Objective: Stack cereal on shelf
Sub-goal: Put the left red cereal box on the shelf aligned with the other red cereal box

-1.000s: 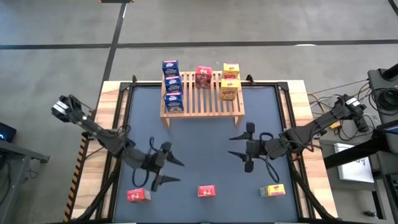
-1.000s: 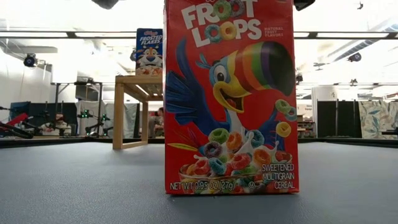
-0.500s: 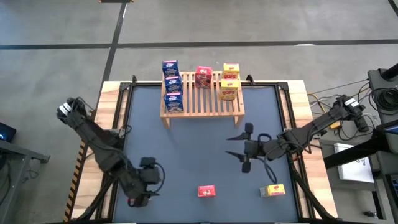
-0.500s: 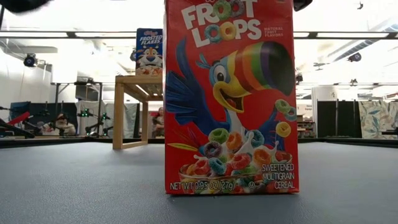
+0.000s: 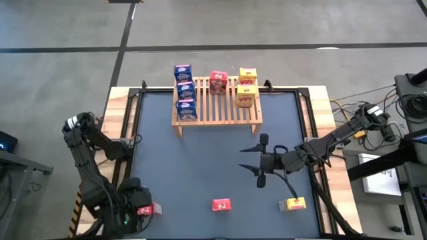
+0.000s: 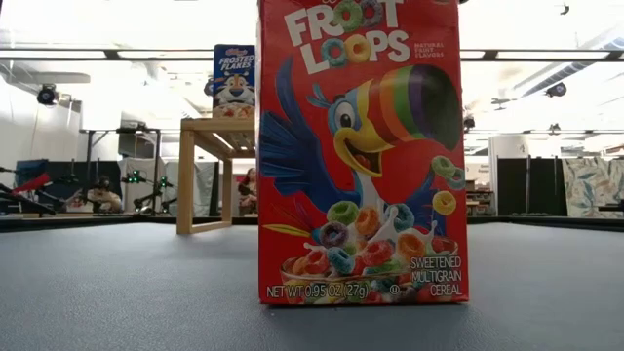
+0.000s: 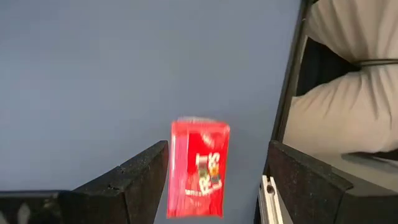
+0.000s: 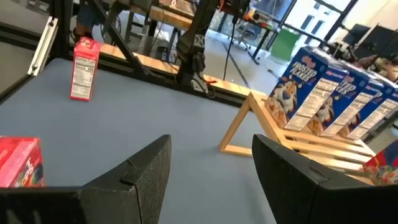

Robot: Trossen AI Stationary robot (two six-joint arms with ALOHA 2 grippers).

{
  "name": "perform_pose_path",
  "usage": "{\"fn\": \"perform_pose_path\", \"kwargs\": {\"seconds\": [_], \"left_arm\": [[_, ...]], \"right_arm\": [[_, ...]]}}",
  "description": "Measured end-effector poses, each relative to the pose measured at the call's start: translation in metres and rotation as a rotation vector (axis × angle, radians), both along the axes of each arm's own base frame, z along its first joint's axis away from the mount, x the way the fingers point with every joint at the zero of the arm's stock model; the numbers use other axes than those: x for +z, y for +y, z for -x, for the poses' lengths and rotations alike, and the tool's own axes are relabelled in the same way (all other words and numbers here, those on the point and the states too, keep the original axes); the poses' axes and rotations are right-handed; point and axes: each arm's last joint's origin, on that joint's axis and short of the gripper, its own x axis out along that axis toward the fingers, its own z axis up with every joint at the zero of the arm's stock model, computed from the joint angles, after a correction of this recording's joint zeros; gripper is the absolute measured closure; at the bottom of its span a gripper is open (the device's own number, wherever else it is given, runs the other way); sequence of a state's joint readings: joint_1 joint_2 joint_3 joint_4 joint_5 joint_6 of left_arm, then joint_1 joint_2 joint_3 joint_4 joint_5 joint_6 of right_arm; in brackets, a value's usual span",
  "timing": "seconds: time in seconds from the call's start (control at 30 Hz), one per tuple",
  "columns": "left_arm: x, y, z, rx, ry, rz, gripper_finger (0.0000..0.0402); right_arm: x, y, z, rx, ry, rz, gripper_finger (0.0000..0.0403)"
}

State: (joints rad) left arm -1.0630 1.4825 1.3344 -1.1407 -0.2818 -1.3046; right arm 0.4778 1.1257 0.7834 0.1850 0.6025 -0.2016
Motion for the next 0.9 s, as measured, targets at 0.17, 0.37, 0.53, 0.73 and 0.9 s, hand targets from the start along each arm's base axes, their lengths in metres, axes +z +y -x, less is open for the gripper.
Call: {"fn": "perform_pose_path", "kwargs": {"seconds": [0.17,0.37,0.53,0.73,0.9], "left_arm": [[-0.015,-0.005,0.016,0.068,0.039,0.01,0.0143],[-0.028,-0.001,0.023,0.086,0.082,-0.024,0.0143],[-0.036,0.002,0.025,0.098,0.106,-0.038,0.0134],[-0.038,0.0,0.024,0.102,0.095,-0.008,0.0103],[-0.034,-0.001,0.023,0.097,0.097,-0.002,0.0093]], "right_arm": [[0.005,-0.001,0.002,0.002,-0.027,-0.006,0.0188],[0.006,-0.001,0.001,0.009,-0.039,0.023,0.0188],[0.006,-0.001,0.001,0.01,-0.037,0.032,0.0188],[0.006,-0.001,0.001,0.011,-0.035,0.036,0.0188],[0.006,-0.001,0.001,0.009,-0.036,0.028,0.0188]]}}
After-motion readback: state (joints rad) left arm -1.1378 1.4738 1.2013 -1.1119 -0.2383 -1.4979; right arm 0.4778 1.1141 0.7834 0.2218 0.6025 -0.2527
